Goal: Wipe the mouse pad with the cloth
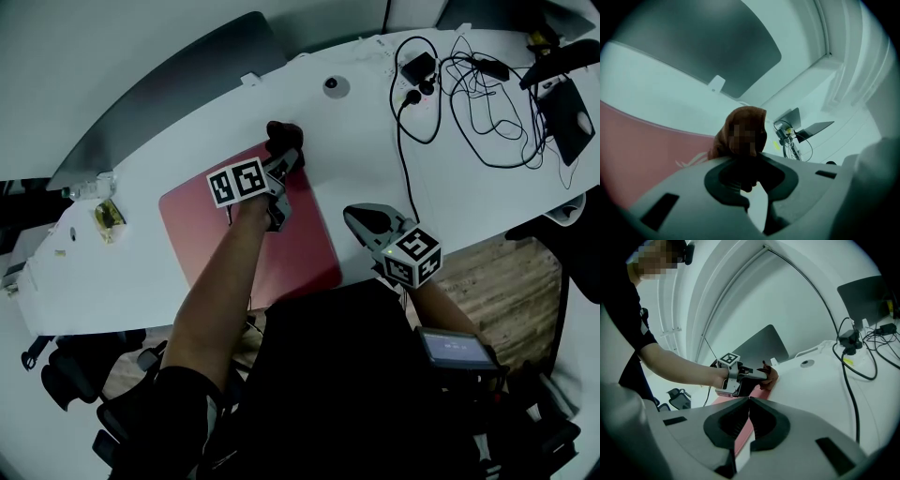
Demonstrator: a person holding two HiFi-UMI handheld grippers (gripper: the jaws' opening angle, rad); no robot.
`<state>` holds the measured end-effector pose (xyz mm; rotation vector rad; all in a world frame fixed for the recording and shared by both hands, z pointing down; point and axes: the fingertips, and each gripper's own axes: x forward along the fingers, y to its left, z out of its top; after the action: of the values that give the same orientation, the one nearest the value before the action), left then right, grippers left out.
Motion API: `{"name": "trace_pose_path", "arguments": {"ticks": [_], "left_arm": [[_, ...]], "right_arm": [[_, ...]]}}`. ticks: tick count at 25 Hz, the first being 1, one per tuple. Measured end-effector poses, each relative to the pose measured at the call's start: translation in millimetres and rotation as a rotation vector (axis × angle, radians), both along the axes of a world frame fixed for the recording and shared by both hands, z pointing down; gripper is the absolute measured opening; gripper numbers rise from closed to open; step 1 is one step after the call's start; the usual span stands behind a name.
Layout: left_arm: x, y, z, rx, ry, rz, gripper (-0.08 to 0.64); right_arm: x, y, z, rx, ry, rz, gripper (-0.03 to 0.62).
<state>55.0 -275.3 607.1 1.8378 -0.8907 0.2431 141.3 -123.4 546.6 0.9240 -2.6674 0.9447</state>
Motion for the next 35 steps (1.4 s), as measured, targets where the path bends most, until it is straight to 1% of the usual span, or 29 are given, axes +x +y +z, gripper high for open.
{"name": "trace_pose_path", "arguments": {"ticks": [2, 6, 12, 24, 35], "left_arm": [[-17, -1, 6, -0.011, -0.046, -0.029, 0.058], [-47, 1, 12, -0.011, -0.124, -0.059, 0.058], [-81, 5, 14, -0.003, -0.185, -0.084, 0.058], [-139, 20, 17, -0.004, -0.221, -0.116, 0.058], [-191, 36, 17, 0.013, -0.251, -0.148, 0.058]], "right_arm": [[-3, 1, -1, 0.002, 0.004, -0.001, 0.026], [-11, 4, -3, 0.005, 0.011, -0.007, 0.026], [-28, 10, -6, 0.01, 0.018, -0.013, 0.026], [-68, 20, -14, 0.023, 0.04, -0.039, 0.026], [-101, 29, -16, 0.039, 0.059, -0.079, 0.026]]}}
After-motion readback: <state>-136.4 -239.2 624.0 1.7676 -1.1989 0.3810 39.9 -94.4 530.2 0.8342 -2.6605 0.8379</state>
